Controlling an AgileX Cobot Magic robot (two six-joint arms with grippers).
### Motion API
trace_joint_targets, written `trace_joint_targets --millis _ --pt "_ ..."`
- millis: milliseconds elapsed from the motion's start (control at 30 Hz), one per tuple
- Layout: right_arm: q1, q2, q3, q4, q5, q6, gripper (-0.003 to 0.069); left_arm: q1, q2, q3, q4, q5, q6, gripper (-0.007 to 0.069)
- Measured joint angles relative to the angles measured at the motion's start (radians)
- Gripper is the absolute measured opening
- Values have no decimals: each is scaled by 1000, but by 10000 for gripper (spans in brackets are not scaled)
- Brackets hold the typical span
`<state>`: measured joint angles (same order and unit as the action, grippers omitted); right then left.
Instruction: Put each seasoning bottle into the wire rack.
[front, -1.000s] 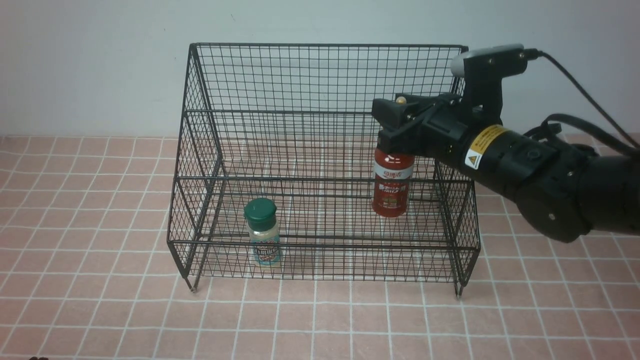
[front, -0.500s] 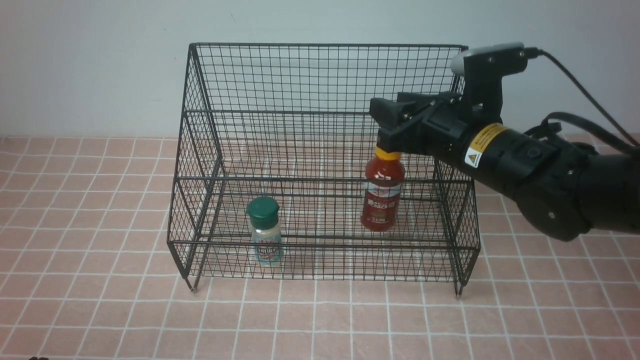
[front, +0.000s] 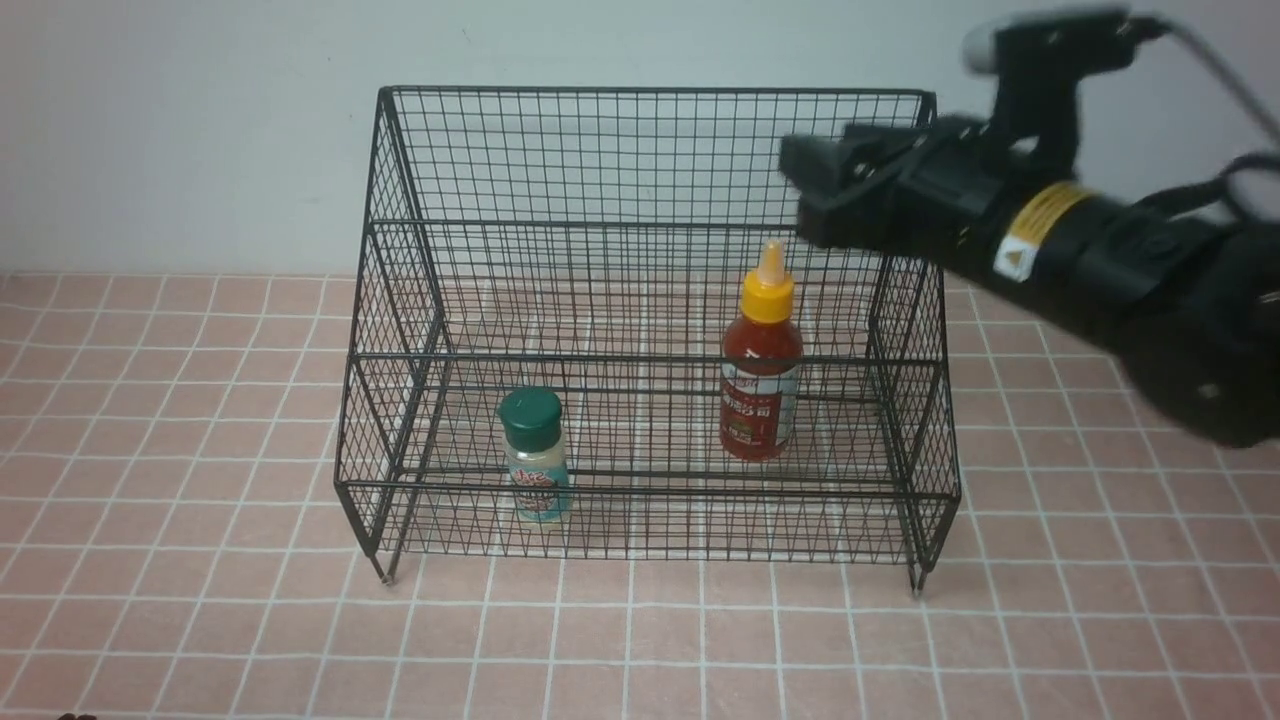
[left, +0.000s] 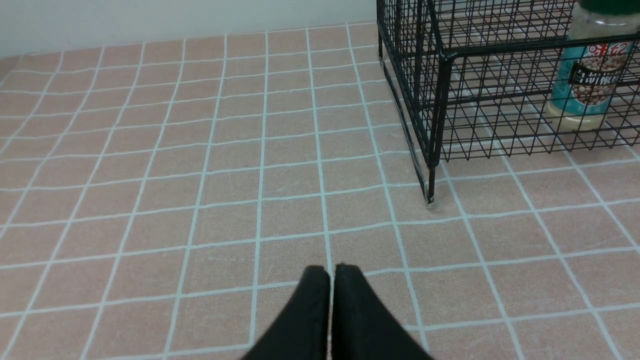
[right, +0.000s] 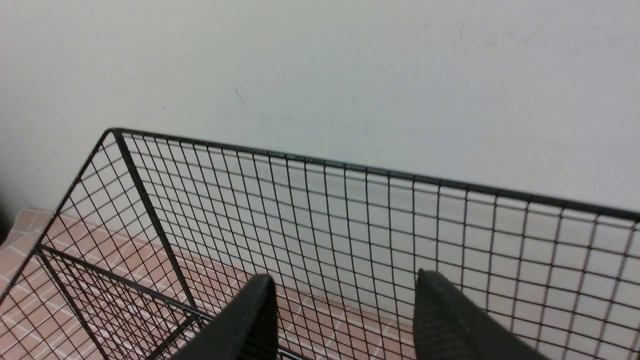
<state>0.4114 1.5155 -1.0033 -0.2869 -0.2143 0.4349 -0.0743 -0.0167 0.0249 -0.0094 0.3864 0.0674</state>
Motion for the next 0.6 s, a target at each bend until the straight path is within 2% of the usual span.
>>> trace_joint_targets --millis 67,200,233,333,433,600 --pt "0 -87 0 7 100 0 328 0 0 0 0 0 0 -7" --pt "0 -233 0 13 310 -12 251 0 0 0 0 0 0 -7" --pt "0 -314 0 16 419 -40 185 0 0 0 0 0 0 -7" --pt "0 -439 20 29 531 -96 72 0 0 0 0 0 0 -7" --pt "-4 -578 98 58 548 -133 3 0 0 0 0 0 0 -7" --pt "-63 -767 276 140 443 -141 -11 0 0 0 0 0 0 -7"
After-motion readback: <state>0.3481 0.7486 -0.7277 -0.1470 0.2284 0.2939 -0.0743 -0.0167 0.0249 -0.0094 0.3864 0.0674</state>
